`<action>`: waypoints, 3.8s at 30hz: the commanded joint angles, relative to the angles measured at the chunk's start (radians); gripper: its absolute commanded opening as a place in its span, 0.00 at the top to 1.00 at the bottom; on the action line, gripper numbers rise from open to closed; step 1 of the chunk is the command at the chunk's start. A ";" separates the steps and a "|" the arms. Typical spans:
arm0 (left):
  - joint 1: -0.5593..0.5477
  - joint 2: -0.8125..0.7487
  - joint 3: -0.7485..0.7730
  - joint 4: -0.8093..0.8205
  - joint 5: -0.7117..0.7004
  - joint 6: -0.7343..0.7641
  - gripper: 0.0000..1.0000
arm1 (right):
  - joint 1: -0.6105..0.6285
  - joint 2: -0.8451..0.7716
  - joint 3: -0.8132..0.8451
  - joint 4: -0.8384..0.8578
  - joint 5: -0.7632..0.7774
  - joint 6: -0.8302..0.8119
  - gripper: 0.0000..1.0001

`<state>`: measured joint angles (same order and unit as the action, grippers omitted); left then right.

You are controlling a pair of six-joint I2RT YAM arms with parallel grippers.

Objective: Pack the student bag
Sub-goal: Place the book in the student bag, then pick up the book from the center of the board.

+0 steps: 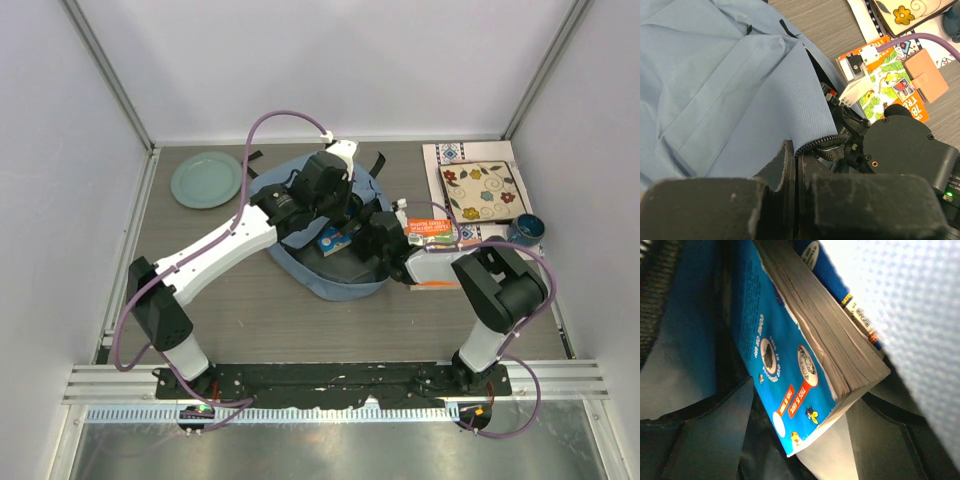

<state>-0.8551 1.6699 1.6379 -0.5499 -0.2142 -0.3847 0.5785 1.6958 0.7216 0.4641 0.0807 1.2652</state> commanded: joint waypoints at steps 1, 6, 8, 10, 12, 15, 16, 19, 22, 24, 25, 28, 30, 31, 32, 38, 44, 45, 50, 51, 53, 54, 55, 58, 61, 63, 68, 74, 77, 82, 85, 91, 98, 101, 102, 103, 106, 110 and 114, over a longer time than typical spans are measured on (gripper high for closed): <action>-0.002 -0.068 -0.004 0.084 0.036 -0.022 1.00 | -0.006 0.027 0.048 0.295 -0.033 -0.015 0.24; -0.002 -0.059 -0.007 0.084 0.032 -0.022 1.00 | -0.006 0.045 0.033 0.322 -0.136 -0.001 0.31; -0.002 -0.056 -0.007 0.077 0.016 -0.023 1.00 | -0.006 0.015 0.009 0.252 -0.115 -0.029 0.28; -0.002 -0.052 -0.007 0.067 0.000 -0.022 1.00 | -0.006 -0.068 -0.049 0.173 -0.085 -0.064 0.25; -0.002 -0.055 -0.015 0.061 -0.016 -0.020 1.00 | -0.009 -0.134 -0.070 0.084 -0.016 -0.122 0.22; -0.002 -0.056 -0.029 0.065 -0.027 -0.019 1.00 | -0.008 -0.272 -0.105 -0.036 0.034 -0.188 0.21; -0.002 -0.055 -0.030 0.067 -0.028 -0.020 1.00 | -0.008 -0.301 -0.111 -0.088 0.045 -0.194 0.20; -0.002 -0.052 -0.032 0.065 -0.033 -0.022 1.00 | -0.008 -0.415 -0.119 -0.201 0.071 -0.251 0.20; -0.002 -0.055 -0.035 0.065 -0.037 -0.022 1.00 | -0.008 -0.514 -0.142 -0.270 0.068 -0.280 0.20; -0.002 -0.059 -0.039 0.067 -0.042 -0.023 1.00 | -0.008 -0.597 -0.163 -0.312 0.080 -0.288 0.21; -0.002 -0.062 -0.041 0.068 -0.042 -0.022 1.00 | -0.008 -0.623 -0.165 -0.367 0.106 -0.291 0.21; -0.002 -0.064 -0.049 0.064 -0.030 -0.022 1.00 | -0.008 -0.744 -0.162 -0.525 0.200 -0.306 0.21; -0.004 -0.068 -0.064 0.065 -0.014 -0.022 1.00 | -0.011 -0.788 -0.136 -0.626 0.354 -0.305 0.17; -0.002 -0.071 -0.076 0.071 0.010 -0.022 1.00 | -0.023 -0.814 -0.128 -0.703 0.401 -0.306 0.14; -0.002 -0.081 -0.101 0.074 0.024 -0.022 1.00 | -0.035 -0.818 -0.113 -0.734 0.465 -0.326 0.09; -0.004 -0.121 -0.185 0.073 0.169 0.000 0.62 | -0.302 -0.736 -0.041 -0.857 0.334 -0.455 0.05; -0.004 -0.188 -0.199 0.146 0.202 -0.069 0.21 | -0.480 -0.716 -0.045 -0.851 0.196 -0.515 0.05; -0.004 -0.191 -0.197 0.166 0.240 -0.080 0.19 | -0.502 -0.716 -0.050 -0.851 0.182 -0.520 0.04; -0.010 -0.089 -0.098 0.254 0.341 -0.143 0.15 | -0.611 -0.685 -0.062 -0.851 0.077 -0.555 0.04; -0.015 -0.056 -0.075 0.257 0.351 -0.167 0.15 | -0.641 -0.671 -0.065 -0.849 0.058 -0.559 0.05; -0.016 0.032 -0.015 0.271 0.386 -0.195 0.15 | -0.670 -0.660 -0.068 -0.846 0.007 -0.570 0.05; -0.018 0.060 -0.001 0.297 0.404 -0.230 0.15 | -0.683 -0.656 -0.073 -0.841 -0.010 -0.575 0.05; -0.021 0.085 0.016 0.303 0.424 -0.252 0.15 | -0.701 -0.651 -0.074 -0.832 -0.024 -0.579 0.05; -0.027 0.201 0.094 0.326 0.478 -0.351 0.16 | -0.729 -0.642 -0.077 -0.826 -0.067 -0.587 0.07; -0.045 0.293 0.131 0.373 0.518 -0.427 0.19 | -0.755 -0.631 -0.082 -0.817 -0.107 -0.596 0.11; -0.058 0.349 0.142 0.377 0.503 -0.445 0.20 | -0.764 -0.627 -0.086 -0.809 -0.127 -0.596 0.14; -0.074 0.427 0.146 0.390 0.507 -0.517 0.21 | -0.775 -0.602 -0.096 -0.789 -0.165 -0.595 0.21; -0.088 0.510 0.154 0.384 0.500 -0.551 0.23 | -0.775 -0.598 -0.105 -0.769 -0.170 -0.607 0.28; -0.090 0.531 0.139 0.363 0.481 -0.551 0.24 | -0.776 -0.590 -0.106 -0.769 -0.168 -0.621 0.28; -0.090 0.539 0.103 0.321 0.426 -0.528 0.24 | -0.775 -0.559 -0.119 -0.757 -0.164 -0.632 0.28; -0.090 0.559 0.103 0.320 0.426 -0.534 0.24 | -0.776 -0.532 -0.129 -0.737 -0.173 -0.635 0.28; -0.096 0.605 0.134 0.308 0.424 -0.543 0.25 | -0.776 -0.496 -0.134 -0.703 -0.173 -0.625 0.29; -0.096 0.633 0.123 0.298 0.411 -0.543 0.25 | -0.775 -0.489 -0.136 -0.700 -0.141 -0.650 0.28; -0.096 0.634 0.122 0.304 0.412 -0.542 0.25 | -0.776 -0.489 -0.136 -0.699 -0.119 -0.662 0.28; -0.096 0.634 0.123 0.303 0.412 -0.540 0.25 | -0.776 -0.487 -0.136 -0.696 -0.111 -0.664 0.28; -0.096 0.634 0.122 0.306 0.412 -0.537 0.25 | -0.776 -0.484 -0.137 -0.690 -0.113 -0.664 0.28; -0.096 0.631 0.123 0.306 0.409 -0.533 0.25 | -0.776 -0.467 -0.142 -0.688 -0.125 -0.667 0.28; -0.096 0.626 0.119 0.314 0.412 -0.531 0.25 | -0.775 -0.453 -0.165 -0.673 -0.170 -0.668 0.28; -0.096 0.631 0.123 0.324 0.427 -0.536 0.26 | -0.776 -0.430 -0.198 -0.650 -0.239 -0.647 0.28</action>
<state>-0.9474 2.2864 1.7493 -0.2199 0.2169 -0.9314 -0.1940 1.2480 0.5564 -0.2256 -0.0845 0.6197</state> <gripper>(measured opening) 0.744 0.720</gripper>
